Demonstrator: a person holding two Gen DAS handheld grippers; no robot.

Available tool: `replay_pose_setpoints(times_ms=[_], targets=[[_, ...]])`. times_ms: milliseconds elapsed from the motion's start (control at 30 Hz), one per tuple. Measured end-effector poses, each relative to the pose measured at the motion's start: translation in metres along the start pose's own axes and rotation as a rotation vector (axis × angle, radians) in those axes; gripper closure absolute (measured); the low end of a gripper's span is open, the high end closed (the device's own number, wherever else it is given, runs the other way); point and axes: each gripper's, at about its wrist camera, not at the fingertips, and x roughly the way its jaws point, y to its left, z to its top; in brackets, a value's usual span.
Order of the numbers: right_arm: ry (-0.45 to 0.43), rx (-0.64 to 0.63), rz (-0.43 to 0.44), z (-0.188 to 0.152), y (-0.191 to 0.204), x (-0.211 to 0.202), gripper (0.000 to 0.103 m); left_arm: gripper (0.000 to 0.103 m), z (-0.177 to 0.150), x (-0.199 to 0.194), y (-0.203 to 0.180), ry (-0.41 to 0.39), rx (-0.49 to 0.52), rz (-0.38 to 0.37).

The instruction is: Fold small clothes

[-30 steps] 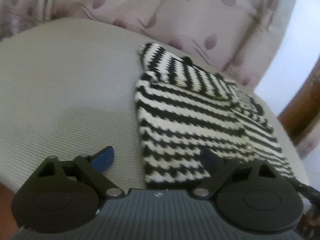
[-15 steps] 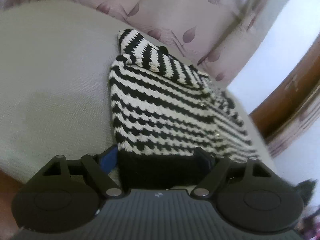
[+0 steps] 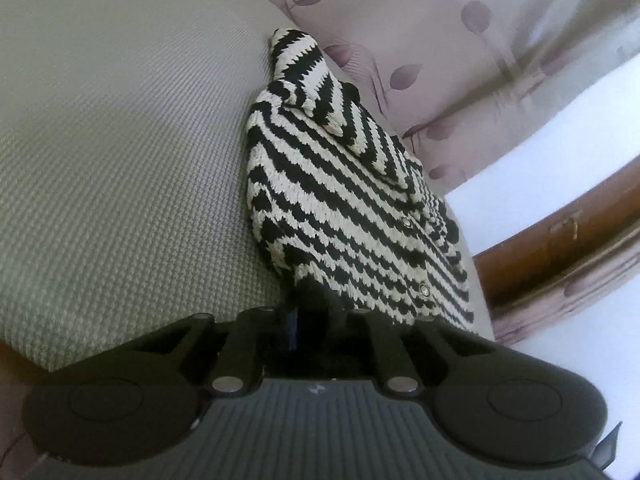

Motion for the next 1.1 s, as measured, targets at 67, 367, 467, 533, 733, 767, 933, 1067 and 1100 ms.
replay_pose_setpoints(times_ms=[67,367,467,533,733,767,933,1067,1100], targets=[[0.005,-0.010,-0.008,0.000,0.002,0.000,0.088,0.071,0.002,-0.001,0.001,0.004,-0.005,-0.025],[0.023,0.077,0.015,0.002,-0.006,-0.006,0.085,0.046,-0.011,0.000,-0.032,0.001,0.205,0.014],[0.017,0.069,-0.004,0.001,-0.002,-0.003,0.085,0.085,-0.016,0.002,-0.035,-0.016,0.248,0.082],[0.008,0.049,-0.015,-0.001,0.002,0.000,0.086,0.094,-0.015,0.003,-0.026,-0.007,0.206,0.077],[-0.042,0.079,0.055,0.002,0.003,-0.008,0.095,0.095,-0.010,-0.012,-0.031,-0.090,0.185,0.066],[-0.063,0.101,0.075,0.004,0.002,-0.012,0.095,0.094,-0.008,-0.016,-0.032,-0.109,0.187,0.063],[-0.107,0.164,0.162,0.015,0.006,-0.019,0.095,0.095,0.004,-0.023,-0.038,-0.161,0.169,0.050],[-0.119,0.169,0.192,0.022,0.014,-0.015,0.095,0.095,0.008,-0.023,-0.048,-0.183,0.199,0.060],[-0.123,0.175,0.201,0.023,0.014,-0.015,0.095,0.095,0.009,-0.023,-0.050,-0.189,0.211,0.063]])
